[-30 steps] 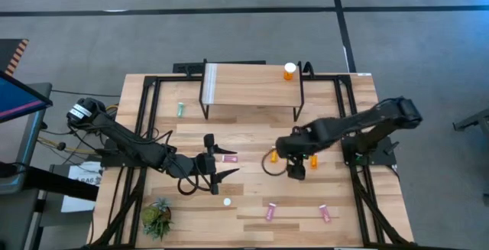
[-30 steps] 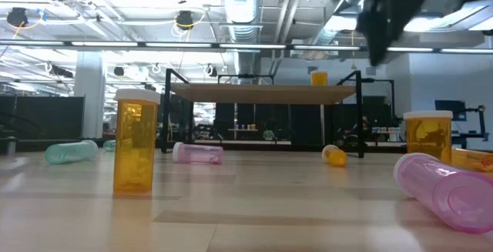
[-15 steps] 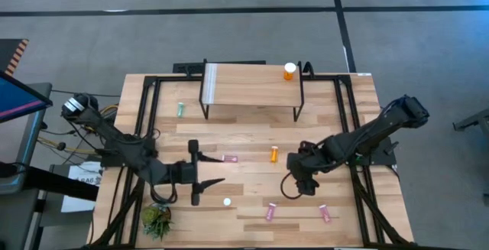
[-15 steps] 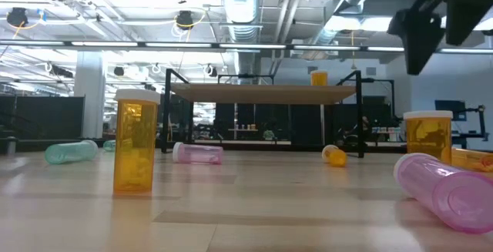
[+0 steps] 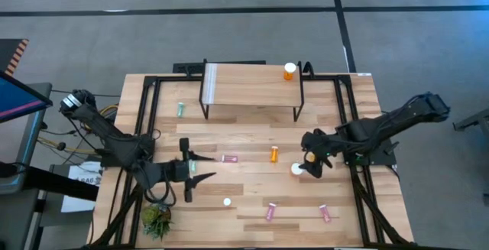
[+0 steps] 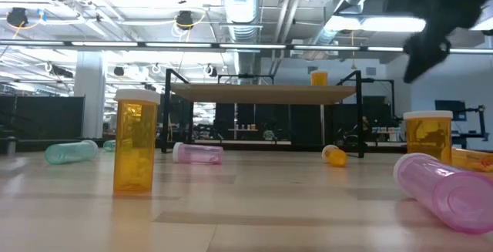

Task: Pick and place medicine bottles onto shelf by color
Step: Put the large orange pill bottle on the shelf aligned with the other large orange pill bottle

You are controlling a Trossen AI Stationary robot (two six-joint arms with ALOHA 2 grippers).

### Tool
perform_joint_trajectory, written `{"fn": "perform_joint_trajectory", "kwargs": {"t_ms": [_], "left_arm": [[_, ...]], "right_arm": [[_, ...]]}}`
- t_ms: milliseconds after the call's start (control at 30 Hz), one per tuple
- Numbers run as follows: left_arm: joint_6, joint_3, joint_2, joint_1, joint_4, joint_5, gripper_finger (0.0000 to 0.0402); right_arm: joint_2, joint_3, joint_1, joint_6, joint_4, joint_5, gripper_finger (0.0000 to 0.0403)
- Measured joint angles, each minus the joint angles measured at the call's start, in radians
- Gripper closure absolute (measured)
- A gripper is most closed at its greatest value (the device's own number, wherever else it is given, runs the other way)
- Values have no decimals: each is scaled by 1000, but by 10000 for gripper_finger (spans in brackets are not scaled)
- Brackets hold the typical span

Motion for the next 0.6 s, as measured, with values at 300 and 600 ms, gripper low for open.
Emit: {"fn": "perform_joint_trajectory", "kwargs": {"t_ms": [300,600], "left_arm": [[-55,0,-21,-11,-57,-26,223],[46,-152,-40,-9,200,44,223]], "right_arm": [[-29,-46,40,51,48,-11,19],[-6,-45,66,74,7,-13,19]]}}
